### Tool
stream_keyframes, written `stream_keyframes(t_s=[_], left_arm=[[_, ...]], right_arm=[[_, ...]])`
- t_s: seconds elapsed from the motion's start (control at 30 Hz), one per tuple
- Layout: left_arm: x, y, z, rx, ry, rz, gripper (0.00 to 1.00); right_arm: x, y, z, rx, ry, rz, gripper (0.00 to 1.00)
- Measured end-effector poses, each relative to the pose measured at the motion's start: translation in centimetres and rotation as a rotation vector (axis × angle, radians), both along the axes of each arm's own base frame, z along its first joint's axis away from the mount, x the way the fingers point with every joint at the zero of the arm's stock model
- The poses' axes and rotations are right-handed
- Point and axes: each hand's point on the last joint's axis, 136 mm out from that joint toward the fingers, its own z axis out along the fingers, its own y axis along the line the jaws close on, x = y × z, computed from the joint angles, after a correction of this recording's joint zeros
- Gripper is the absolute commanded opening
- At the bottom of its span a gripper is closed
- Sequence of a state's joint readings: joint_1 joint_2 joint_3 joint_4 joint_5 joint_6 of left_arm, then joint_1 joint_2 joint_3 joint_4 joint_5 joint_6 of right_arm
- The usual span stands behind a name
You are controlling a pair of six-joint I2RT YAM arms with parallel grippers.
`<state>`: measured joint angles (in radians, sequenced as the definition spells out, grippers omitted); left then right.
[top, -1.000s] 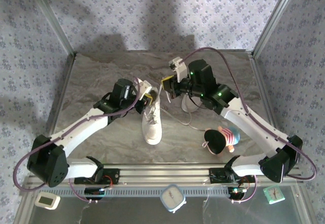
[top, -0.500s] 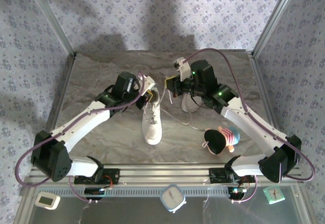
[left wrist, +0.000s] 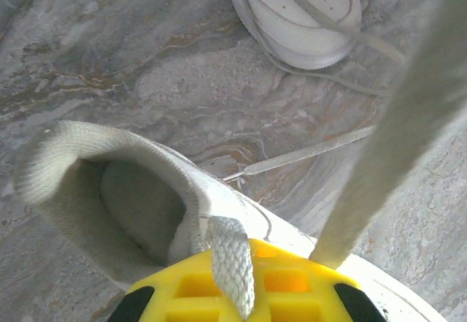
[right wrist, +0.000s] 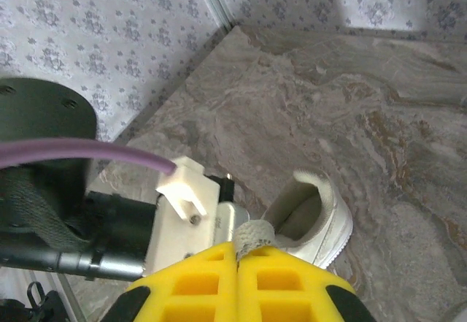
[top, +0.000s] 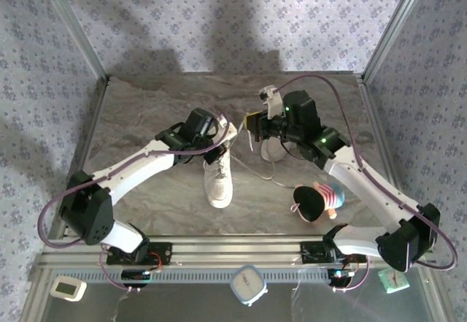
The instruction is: Tie the shoes
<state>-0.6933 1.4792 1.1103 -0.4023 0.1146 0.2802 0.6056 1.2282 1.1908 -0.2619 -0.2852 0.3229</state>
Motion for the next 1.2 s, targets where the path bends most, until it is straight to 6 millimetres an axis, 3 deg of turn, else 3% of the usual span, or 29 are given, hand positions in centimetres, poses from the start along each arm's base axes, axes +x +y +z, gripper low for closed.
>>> stream_keyframes(t_s=[0.37,0.63,0.77,1.0,1.2], left_arm=[[-0.6,-1.4,0.3,-0.073,0.056,-0.022,0.0],[-1.8,-2.0,3.7,-0.225,0.05,-0.023,0.0],[-1.7,-1.2,7.0,-0.34,0.0,0.017,0.0],[-2.4,2.6,12.7,-0.58,-0.146,0.114,0.0],[-3.7,3.4,14.1,-0.675,-0.182,0.112,0.0]], right_arm=[[-0.4,-1.9,-0.5,0.017,0.012,-0.041,0.0],[-1.7,-2.7,1.4,0.056,-0.026,-0.021,0.0],[-3.0,-1.1,2.3,0.066,-0.037,0.077,0.0],[-6.7,3.8,5.1,0.048,-0.114,0.282,0.0],[-7.5,6.1,5.6,0.029,-0.138,0.36,0.0]])
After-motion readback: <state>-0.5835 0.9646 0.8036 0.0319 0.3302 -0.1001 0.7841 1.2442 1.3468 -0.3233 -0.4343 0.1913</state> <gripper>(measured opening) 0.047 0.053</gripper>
